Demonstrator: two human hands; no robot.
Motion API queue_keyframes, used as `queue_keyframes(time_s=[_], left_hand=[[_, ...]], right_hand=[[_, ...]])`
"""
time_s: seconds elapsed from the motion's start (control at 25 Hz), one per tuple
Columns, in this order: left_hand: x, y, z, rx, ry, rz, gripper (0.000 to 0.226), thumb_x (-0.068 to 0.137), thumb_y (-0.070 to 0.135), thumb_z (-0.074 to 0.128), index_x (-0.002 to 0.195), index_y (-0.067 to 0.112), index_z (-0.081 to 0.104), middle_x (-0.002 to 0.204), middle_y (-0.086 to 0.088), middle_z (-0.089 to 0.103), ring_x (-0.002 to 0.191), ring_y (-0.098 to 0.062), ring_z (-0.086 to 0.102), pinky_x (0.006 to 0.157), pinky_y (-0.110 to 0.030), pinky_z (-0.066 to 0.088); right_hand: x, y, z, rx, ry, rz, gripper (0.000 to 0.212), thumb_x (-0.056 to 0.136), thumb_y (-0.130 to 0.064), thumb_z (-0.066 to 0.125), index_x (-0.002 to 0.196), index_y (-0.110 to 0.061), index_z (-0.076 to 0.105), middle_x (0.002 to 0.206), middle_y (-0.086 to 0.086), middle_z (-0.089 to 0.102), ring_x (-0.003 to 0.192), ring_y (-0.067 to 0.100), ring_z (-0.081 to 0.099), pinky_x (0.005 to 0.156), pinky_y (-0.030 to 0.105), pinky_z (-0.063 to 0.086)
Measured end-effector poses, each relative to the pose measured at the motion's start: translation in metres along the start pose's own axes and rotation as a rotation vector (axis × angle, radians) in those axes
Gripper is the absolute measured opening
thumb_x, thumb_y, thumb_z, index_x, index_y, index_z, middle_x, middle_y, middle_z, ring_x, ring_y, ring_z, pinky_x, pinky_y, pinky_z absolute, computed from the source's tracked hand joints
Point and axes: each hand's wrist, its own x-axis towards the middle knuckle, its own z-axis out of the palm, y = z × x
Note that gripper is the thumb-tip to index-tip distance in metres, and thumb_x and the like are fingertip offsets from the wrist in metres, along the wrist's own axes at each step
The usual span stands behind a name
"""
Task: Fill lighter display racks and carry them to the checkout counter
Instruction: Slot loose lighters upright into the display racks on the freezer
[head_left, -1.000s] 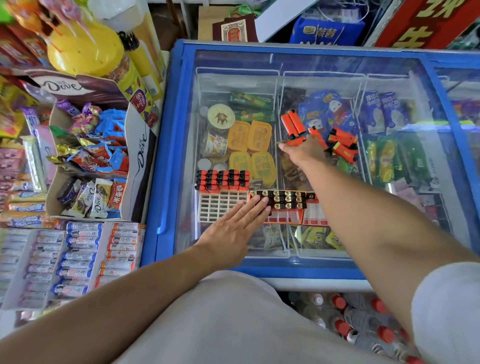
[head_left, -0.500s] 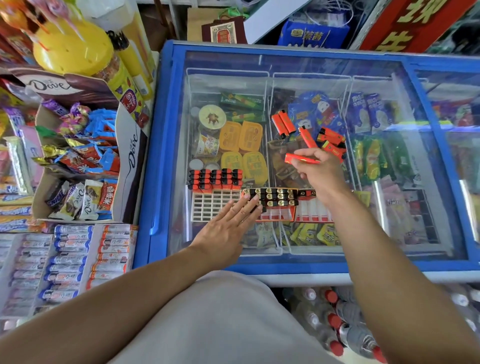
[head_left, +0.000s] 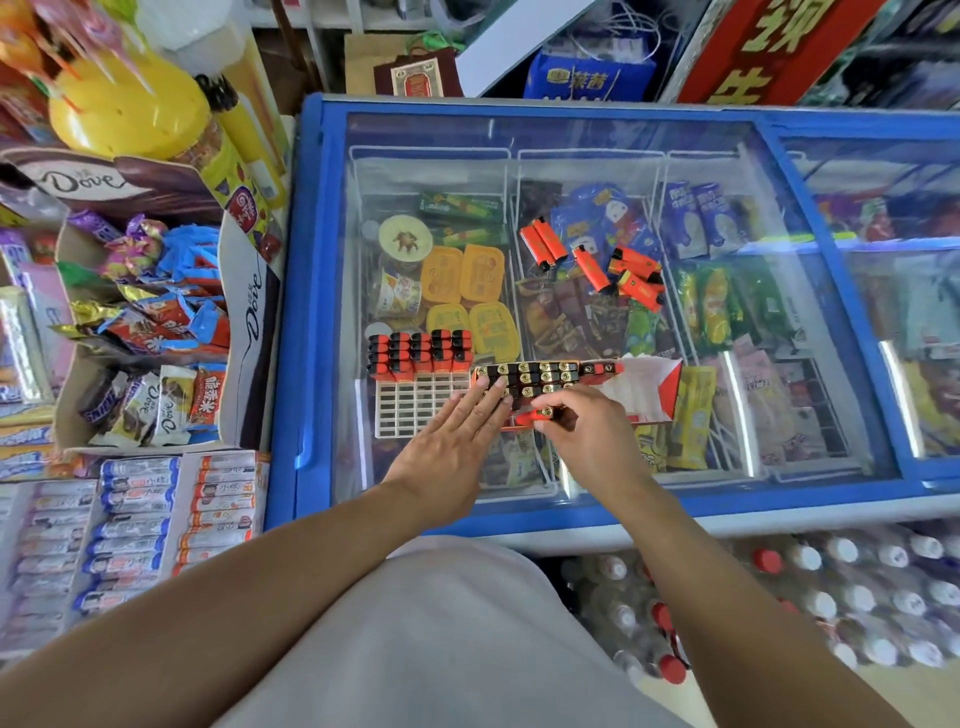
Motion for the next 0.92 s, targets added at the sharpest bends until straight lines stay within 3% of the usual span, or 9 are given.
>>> queue_keyframes(time_s=[0.12,0.2,0.32,0.48,0.92], left_hand=[[0.000,0.002,0.000,0.011,-0.002,-0.013,0.090,0.098,0.024,0.039,0.152,0.008,-0.031,0.159,-0.011,-0.040,0.147,-0.027,-0.037,0.125,-0.046,-0.006],[-0.001,0.003,0.000,0.003,-0.003,-0.014,0.091,0.098,0.026,0.040,0.152,0.008,-0.031,0.158,-0.011,-0.041,0.147,-0.027,-0.037,0.125,-0.045,-0.006],[-0.001,0.002,0.002,-0.002,-0.007,-0.019,0.094,0.097,0.027,0.043,0.152,0.009,-0.032,0.158,-0.010,-0.042,0.146,-0.026,-0.038,0.125,-0.046,-0.006],[0.000,0.000,0.003,-0.006,-0.010,-0.022,0.098,0.094,0.025,0.045,0.152,0.011,-0.032,0.158,-0.007,-0.043,0.146,-0.025,-0.039,0.125,-0.047,-0.007],[-0.001,-0.001,0.000,-0.106,-0.014,-0.012,0.096,0.096,0.026,0.049,0.156,0.016,-0.026,0.161,-0.003,-0.037,0.147,-0.020,-0.037,0.126,-0.045,-0.007]], right_hand=[[0.003,0.000,0.014,0.008,0.056,-0.061,0.021,0.087,-0.017,0.075,0.107,-0.023,0.074,0.096,-0.009,0.063,0.079,0.004,0.059,0.079,0.020,0.052],[0.004,0.001,0.016,0.009,0.091,-0.125,0.010,0.087,-0.012,0.073,0.095,-0.019,0.074,0.095,-0.007,0.062,0.077,0.005,0.060,0.076,0.025,0.054],[0.006,0.004,0.017,-0.054,0.123,-0.175,0.008,0.087,-0.008,0.072,0.086,-0.016,0.072,0.091,-0.006,0.062,0.075,0.003,0.055,0.071,0.025,0.052],[0.009,0.005,0.015,-0.089,0.086,-0.160,0.023,0.086,-0.008,0.073,0.106,-0.018,0.065,0.090,-0.003,0.064,0.080,0.013,0.059,0.070,0.031,0.053],[0.010,0.015,0.019,-0.104,0.106,-0.153,0.023,0.091,-0.019,0.072,0.113,-0.021,0.067,0.090,-0.002,0.076,0.077,0.016,0.070,0.065,0.028,0.054]])
